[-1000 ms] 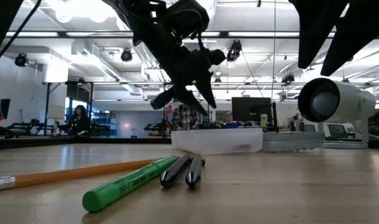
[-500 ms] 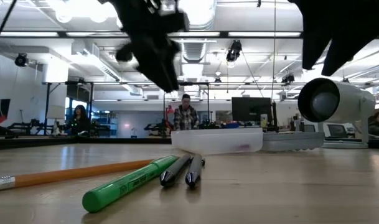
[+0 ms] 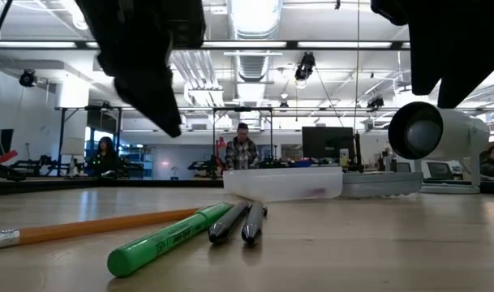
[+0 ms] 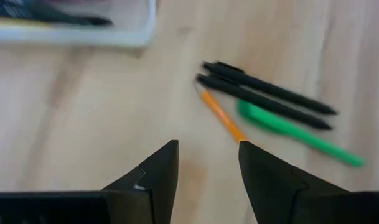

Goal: Pick & place school supplies into a supply box
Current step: Put the yellow pencil into the supply box

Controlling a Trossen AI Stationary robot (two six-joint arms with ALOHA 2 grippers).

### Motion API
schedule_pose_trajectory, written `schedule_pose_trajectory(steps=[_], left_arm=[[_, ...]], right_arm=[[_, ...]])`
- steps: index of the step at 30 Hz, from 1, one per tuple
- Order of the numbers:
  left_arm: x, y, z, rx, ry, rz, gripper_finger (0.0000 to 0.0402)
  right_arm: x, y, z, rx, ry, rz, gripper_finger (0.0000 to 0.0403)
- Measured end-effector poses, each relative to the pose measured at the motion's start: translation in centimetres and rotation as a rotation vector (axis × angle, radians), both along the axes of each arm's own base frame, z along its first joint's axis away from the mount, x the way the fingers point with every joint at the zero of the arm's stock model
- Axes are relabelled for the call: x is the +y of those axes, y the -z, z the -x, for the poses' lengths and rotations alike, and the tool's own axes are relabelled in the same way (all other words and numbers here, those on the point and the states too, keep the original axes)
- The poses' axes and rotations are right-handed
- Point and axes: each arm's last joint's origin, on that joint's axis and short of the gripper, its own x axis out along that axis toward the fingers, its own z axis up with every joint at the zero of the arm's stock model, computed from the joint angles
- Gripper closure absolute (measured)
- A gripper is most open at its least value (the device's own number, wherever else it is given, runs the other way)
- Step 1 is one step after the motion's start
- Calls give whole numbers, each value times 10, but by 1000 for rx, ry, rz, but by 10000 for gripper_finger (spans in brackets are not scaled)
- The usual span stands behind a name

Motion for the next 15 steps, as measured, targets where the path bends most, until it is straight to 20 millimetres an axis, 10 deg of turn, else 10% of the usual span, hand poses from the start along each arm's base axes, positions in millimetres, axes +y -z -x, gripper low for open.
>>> schedule_pose_trajectory(steps=[15], left_arm=[[-45,23,-21,51,-157,43,273]], right_arm=[[-5,24,7,15,108,-11,275]])
